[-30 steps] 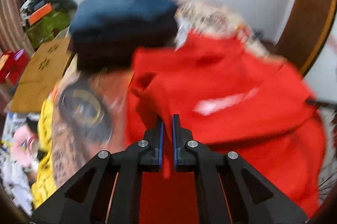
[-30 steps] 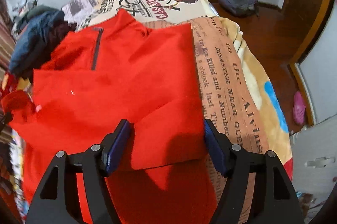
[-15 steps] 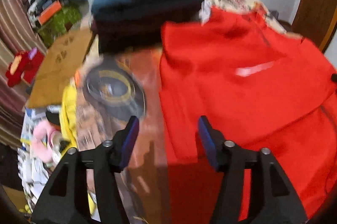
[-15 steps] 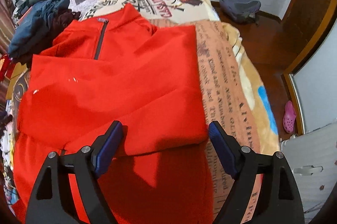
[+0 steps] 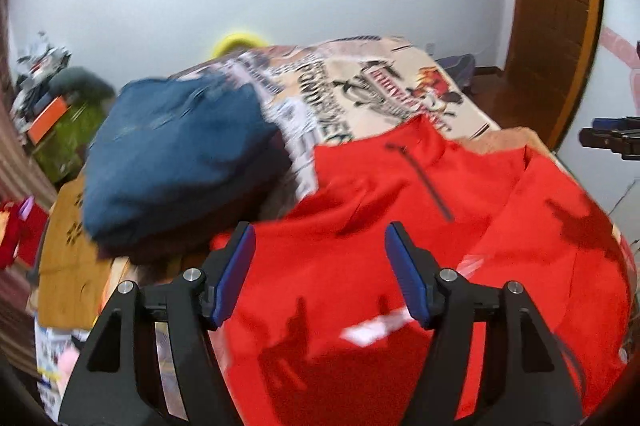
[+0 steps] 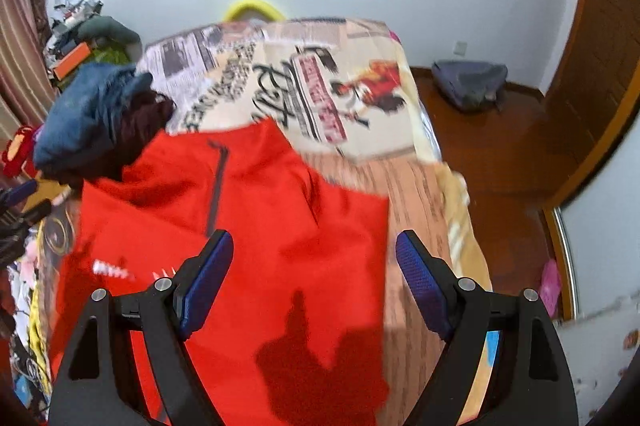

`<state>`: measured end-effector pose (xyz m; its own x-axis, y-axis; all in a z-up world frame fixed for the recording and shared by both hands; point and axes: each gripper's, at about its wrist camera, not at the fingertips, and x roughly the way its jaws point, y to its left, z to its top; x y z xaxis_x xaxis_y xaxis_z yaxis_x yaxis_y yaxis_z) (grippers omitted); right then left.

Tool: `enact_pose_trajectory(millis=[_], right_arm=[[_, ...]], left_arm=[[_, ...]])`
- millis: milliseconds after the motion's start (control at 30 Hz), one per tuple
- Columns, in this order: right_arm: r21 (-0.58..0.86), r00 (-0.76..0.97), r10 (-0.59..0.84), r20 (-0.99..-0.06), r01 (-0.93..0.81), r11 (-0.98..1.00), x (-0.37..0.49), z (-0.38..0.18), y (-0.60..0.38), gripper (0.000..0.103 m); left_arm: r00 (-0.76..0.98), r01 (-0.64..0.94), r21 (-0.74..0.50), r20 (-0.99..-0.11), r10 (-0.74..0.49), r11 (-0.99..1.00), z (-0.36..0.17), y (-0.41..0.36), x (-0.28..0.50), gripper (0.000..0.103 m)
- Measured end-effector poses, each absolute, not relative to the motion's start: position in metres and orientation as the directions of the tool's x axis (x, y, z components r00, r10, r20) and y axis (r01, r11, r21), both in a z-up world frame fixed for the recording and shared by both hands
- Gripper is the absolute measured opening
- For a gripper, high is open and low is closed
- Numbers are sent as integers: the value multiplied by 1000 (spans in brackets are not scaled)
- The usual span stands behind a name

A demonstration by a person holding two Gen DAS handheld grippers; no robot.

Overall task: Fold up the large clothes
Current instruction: 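Grasp the jacket collar with the right gripper while the left gripper grasps beside the zipper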

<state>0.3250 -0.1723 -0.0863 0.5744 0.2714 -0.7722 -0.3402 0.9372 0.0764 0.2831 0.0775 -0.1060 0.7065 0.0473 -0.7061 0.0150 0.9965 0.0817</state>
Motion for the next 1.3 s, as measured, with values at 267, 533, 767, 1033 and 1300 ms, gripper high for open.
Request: enact_pose_trajectory(millis=[267,533,767,1033,1300], right_arm=[[111,541,322,-777,-386,916,378,-96,-124,81],[212,375,362,-853,-385,898,443,-154,-83,81],[333,239,410,-880,-305,892,493,-200,-69,81],[277,297,361,-884,-289,916,516,-216,-56,27],[214,350,329,-877,-328,920,495,-191,-55,6]], left_arm=[[660,35,47,-751,12,998,-135,67,362,66],[550,21,-158,-823,-143,987,-183,82,416,66],[527,-110,-72,-850,-3,991,-216,96,448,64],[534,-77,-150,-841,-86,986,-222,95,458,29],[616,-44,-168,-780,-106,985,-186,88,440,7]])
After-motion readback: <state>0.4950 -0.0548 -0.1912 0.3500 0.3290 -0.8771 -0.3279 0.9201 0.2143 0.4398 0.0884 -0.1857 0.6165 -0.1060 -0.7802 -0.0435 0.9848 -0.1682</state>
